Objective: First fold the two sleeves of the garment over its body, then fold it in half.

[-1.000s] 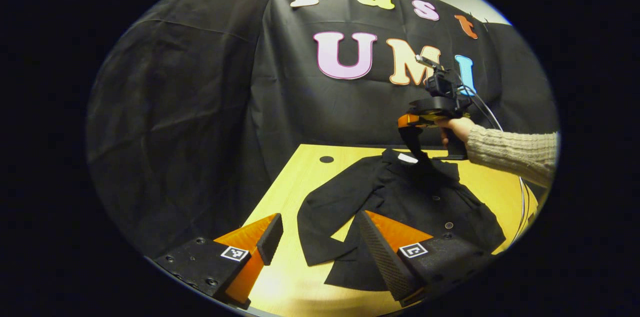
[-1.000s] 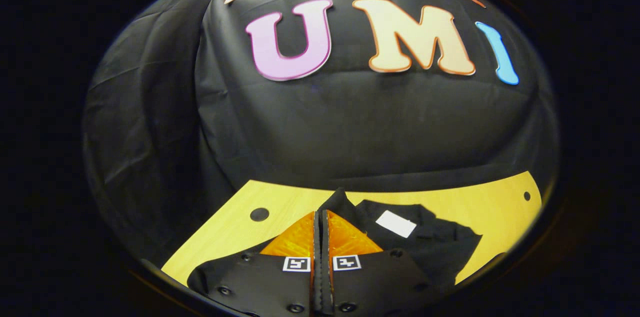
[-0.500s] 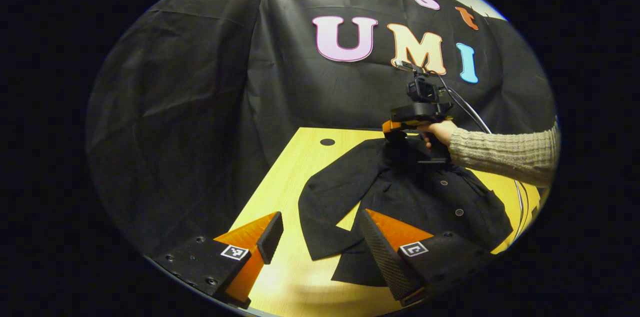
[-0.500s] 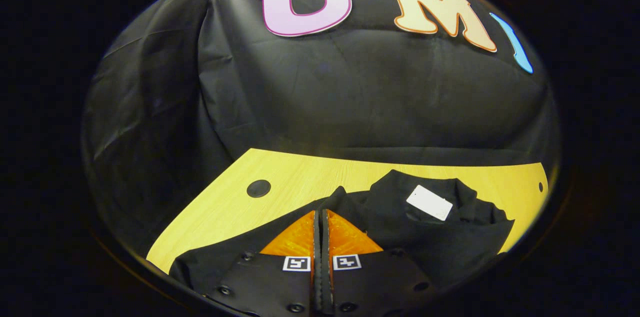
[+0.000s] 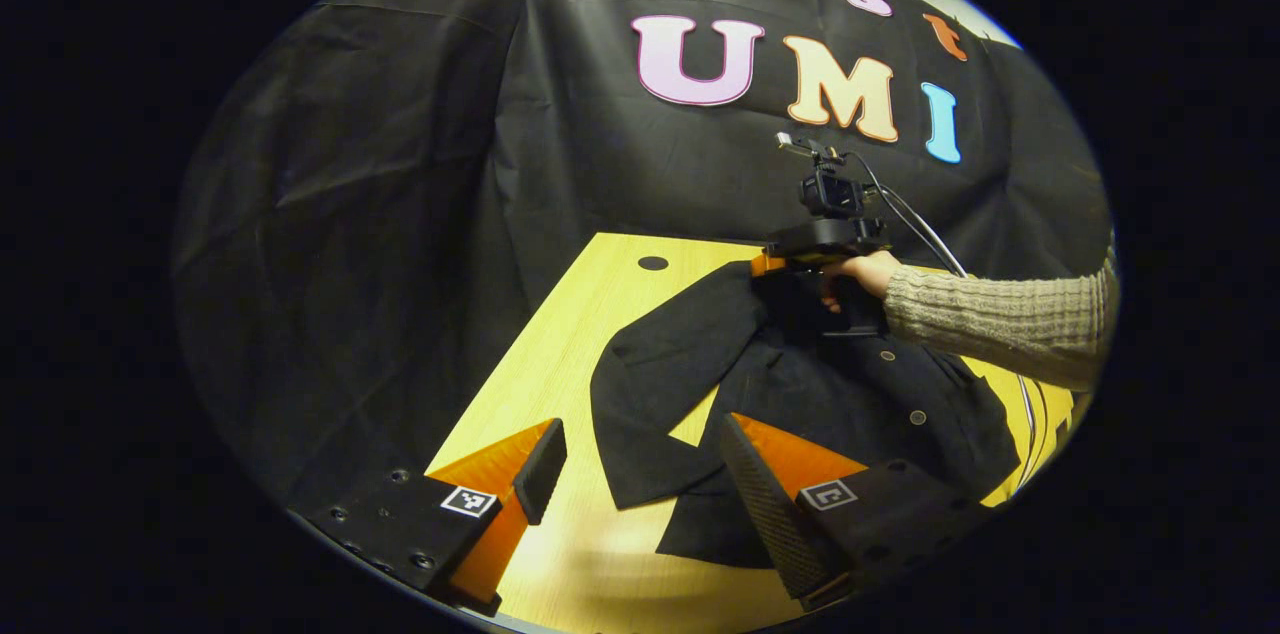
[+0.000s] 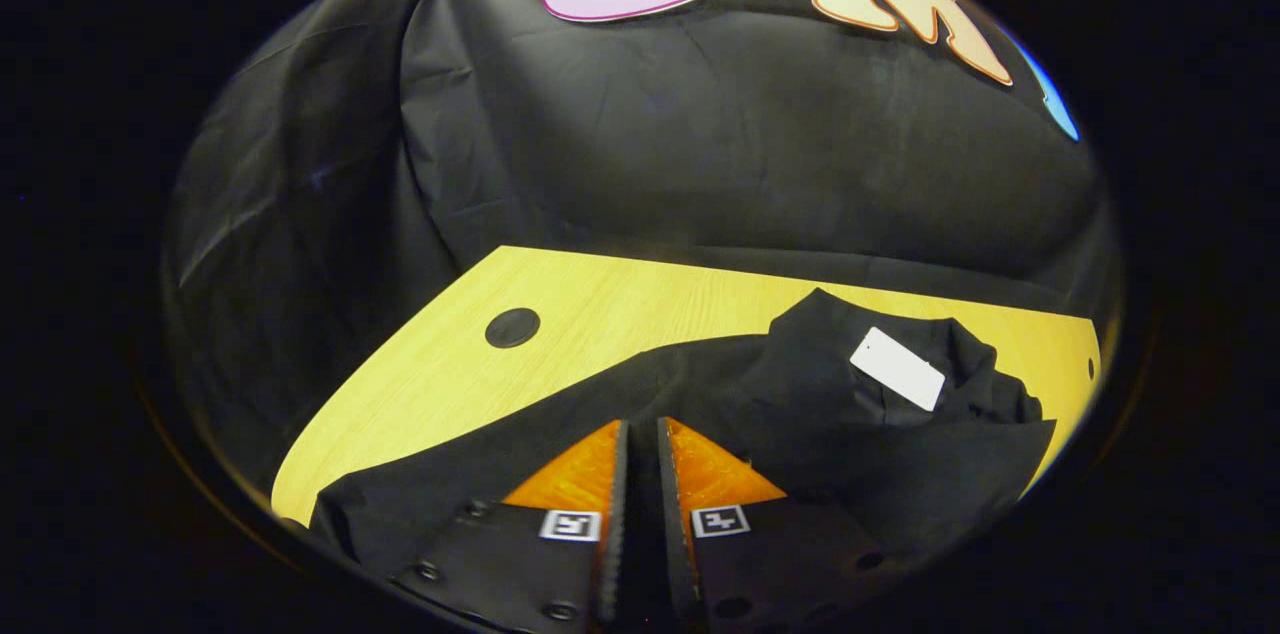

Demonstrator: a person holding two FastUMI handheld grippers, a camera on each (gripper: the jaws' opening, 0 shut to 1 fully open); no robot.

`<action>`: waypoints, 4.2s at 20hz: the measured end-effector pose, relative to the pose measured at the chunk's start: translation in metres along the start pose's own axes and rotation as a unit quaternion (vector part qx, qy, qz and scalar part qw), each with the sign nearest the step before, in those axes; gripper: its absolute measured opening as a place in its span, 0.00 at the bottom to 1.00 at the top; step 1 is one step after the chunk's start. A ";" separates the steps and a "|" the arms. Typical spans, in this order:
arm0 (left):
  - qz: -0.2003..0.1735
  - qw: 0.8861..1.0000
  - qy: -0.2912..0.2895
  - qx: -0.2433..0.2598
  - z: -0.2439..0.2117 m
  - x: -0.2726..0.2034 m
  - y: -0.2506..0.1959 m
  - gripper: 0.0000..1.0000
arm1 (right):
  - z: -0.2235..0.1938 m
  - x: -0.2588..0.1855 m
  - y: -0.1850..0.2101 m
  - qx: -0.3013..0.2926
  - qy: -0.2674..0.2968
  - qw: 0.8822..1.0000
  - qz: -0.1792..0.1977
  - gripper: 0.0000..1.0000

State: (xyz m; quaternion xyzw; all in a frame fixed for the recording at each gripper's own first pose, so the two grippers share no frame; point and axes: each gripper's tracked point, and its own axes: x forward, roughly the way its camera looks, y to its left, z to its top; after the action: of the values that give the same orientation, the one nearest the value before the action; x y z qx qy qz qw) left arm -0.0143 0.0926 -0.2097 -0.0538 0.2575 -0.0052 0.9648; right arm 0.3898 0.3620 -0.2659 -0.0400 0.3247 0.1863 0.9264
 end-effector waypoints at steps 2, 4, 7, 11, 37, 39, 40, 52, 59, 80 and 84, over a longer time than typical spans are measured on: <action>-0.002 1.000 0.000 0.003 0.002 0.002 -0.001 0.94 | -0.001 0.000 0.000 0.002 0.004 1.000 0.001 0.51; -0.005 1.000 -0.002 0.000 0.004 0.003 -0.005 0.94 | -0.001 -0.004 0.001 0.000 0.005 1.000 0.004 0.66; -0.015 1.000 0.002 0.001 -0.001 0.007 -0.013 0.94 | 0.011 -0.019 0.005 -0.005 -0.007 1.000 0.012 0.99; -0.017 1.000 0.020 0.014 -0.010 0.014 -0.015 0.95 | 0.041 -0.054 0.004 -0.016 -0.052 0.998 0.009 0.96; -0.008 0.995 0.102 0.020 -0.065 0.053 -0.022 0.95 | 0.025 -0.428 -0.160 0.038 -0.262 0.947 -0.181 0.95; -0.008 0.994 0.107 0.014 -0.070 0.054 -0.022 0.95 | 0.021 -0.446 -0.170 0.049 -0.271 0.942 -0.193 0.95; -0.009 0.994 0.110 0.013 -0.071 0.054 -0.022 0.95 | 0.020 -0.454 -0.173 0.056 -0.276 0.939 -0.197 0.98; -0.007 0.990 0.142 0.003 -0.097 0.055 -0.020 0.94 | -0.008 -0.522 -0.213 0.088 -0.297 0.918 -0.248 0.96; -0.024 0.989 0.144 0.006 -0.096 0.056 -0.038 0.47 | -0.026 -0.525 -0.224 0.090 -0.276 0.922 -0.257 0.98; 0.028 0.995 0.097 0.028 -0.043 0.037 -0.020 0.04 | -0.068 -0.518 -0.245 0.115 -0.259 0.925 -0.253 1.00; 0.012 0.997 0.069 0.028 -0.009 0.035 -0.037 0.04 | -0.074 -0.519 -0.253 0.124 -0.262 0.923 -0.253 0.98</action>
State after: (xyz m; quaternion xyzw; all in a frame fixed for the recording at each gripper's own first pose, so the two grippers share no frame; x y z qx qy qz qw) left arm 0.0127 0.0537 -0.2311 -0.0236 0.3236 -0.0048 0.9459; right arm 0.0667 -0.0525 -0.0156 0.0446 0.0703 -0.0918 0.9923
